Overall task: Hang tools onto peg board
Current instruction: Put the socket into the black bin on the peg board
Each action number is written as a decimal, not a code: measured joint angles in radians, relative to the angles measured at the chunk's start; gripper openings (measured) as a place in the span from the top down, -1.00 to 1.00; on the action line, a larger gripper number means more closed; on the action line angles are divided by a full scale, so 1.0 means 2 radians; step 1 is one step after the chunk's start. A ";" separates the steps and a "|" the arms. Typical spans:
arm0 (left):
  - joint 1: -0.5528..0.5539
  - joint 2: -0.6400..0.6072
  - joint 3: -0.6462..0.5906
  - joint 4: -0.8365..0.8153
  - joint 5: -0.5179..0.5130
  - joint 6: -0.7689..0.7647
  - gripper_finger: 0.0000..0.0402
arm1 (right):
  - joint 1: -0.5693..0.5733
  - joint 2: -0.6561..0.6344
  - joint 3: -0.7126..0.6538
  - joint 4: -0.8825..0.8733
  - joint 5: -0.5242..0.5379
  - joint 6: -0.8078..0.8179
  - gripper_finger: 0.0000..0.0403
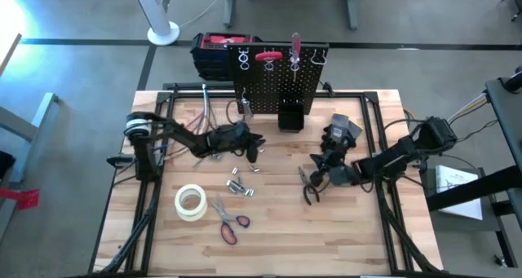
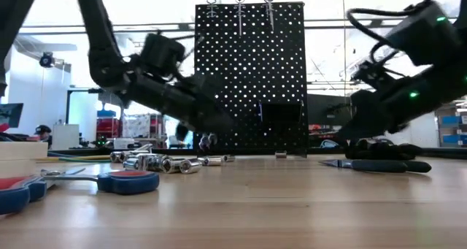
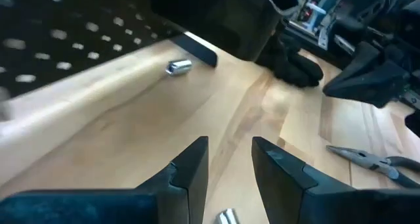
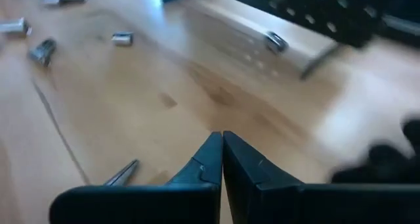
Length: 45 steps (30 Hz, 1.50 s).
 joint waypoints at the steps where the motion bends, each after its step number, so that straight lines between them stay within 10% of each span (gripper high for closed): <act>1: 0.000 0.012 0.009 0.001 0.005 -0.001 0.47 | -0.015 -0.001 -0.001 0.012 -0.018 -0.038 1.00; 11: -0.013 0.062 0.003 0.037 0.073 -0.022 0.64 | -0.095 -0.001 0.030 0.039 -0.301 -0.133 1.00; 26: -0.058 -0.016 -0.080 0.008 0.004 -0.009 0.67 | -0.058 -0.001 0.135 0.026 -0.290 -0.098 1.00; 45: -0.065 -0.006 0.022 -0.162 -0.074 0.017 0.16 | 0.025 -0.001 0.141 -0.009 -0.207 -0.014 0.62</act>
